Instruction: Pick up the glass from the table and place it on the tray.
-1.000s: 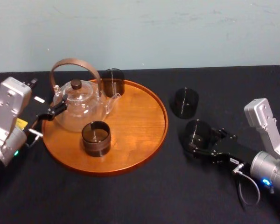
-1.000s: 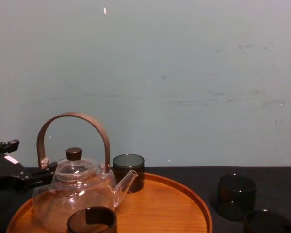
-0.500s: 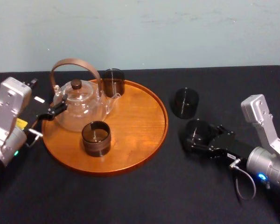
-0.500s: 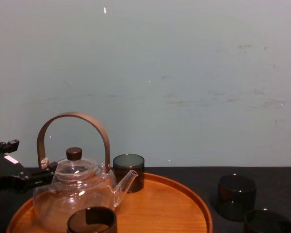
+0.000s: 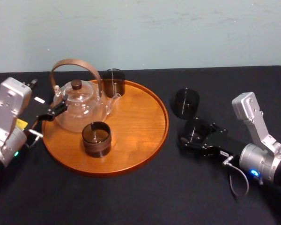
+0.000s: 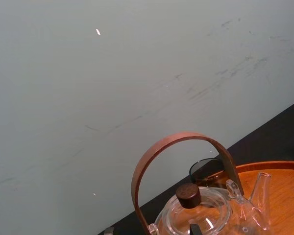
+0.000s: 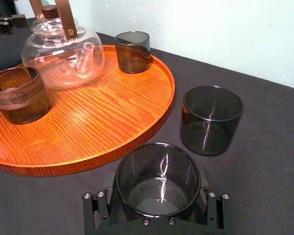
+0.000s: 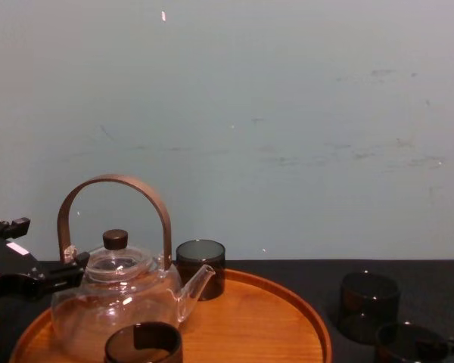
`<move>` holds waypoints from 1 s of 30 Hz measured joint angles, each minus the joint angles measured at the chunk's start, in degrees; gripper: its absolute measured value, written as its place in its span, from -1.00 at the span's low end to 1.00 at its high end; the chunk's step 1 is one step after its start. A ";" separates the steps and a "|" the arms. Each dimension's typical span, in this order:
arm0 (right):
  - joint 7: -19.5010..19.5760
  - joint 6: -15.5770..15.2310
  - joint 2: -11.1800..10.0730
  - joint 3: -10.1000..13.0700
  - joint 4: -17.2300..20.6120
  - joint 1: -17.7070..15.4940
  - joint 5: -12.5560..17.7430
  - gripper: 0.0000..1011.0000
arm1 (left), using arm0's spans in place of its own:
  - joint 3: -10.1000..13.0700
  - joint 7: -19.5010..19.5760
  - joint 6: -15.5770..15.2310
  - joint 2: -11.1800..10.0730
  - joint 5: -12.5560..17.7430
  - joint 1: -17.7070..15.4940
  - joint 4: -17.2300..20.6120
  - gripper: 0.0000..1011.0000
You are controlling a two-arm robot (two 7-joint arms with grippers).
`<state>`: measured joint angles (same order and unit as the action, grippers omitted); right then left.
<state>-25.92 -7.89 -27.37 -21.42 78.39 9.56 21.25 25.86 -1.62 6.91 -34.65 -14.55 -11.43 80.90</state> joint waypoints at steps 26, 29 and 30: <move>-0.61 0.97 0.84 -0.37 -1.90 0.97 -0.10 0.79 | 0.00 0.00 0.00 0.00 0.00 0.00 0.00 0.98; -0.60 0.95 0.82 -0.36 -1.88 0.96 -0.08 0.79 | 0.00 0.00 0.00 0.00 0.00 0.00 0.00 0.98; -0.60 0.95 0.82 -0.36 -1.87 0.95 -0.07 0.80 | 0.00 0.00 0.00 0.00 0.00 -0.01 0.00 0.98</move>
<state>-26.51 -6.94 -26.55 -21.77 76.52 10.51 21.17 25.86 -1.62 6.91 -34.64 -14.55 -11.43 80.90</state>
